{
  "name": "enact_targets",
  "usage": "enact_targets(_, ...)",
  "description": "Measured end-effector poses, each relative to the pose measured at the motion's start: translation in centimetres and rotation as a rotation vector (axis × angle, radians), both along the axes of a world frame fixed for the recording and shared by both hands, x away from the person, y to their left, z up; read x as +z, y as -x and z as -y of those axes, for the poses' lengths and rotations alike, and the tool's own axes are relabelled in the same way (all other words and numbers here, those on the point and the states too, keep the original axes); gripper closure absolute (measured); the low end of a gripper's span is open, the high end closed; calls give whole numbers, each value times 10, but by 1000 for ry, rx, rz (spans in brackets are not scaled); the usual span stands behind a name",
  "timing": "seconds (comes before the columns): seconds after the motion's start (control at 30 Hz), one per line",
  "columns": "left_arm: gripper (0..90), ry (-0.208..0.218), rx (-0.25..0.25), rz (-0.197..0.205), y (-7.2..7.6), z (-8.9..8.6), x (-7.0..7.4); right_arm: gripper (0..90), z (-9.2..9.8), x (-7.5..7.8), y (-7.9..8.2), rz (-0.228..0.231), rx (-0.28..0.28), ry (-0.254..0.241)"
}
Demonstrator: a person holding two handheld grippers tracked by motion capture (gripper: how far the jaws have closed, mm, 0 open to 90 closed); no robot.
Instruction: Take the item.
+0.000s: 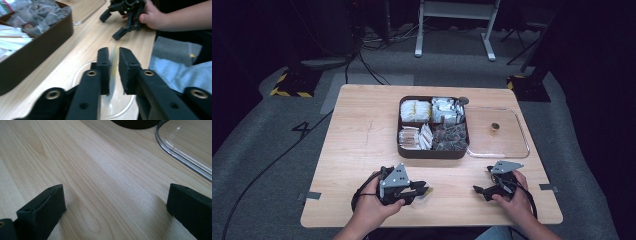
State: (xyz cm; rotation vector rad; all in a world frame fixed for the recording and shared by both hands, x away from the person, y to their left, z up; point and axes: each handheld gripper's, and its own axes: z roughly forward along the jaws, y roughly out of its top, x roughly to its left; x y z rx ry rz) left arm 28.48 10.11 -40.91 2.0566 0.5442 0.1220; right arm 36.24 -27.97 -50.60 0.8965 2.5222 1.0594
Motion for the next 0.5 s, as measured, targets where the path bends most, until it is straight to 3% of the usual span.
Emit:
enact_targets(0.3, 673, -9, 4, 2, -2, 0, -2, 21, 0, 0, 0, 0, 0, 0)
enact_targets(0.5, 553, -9, 46, 23, -8, -1, -1, 21, 0, 0, 0, 0, 0, 0)
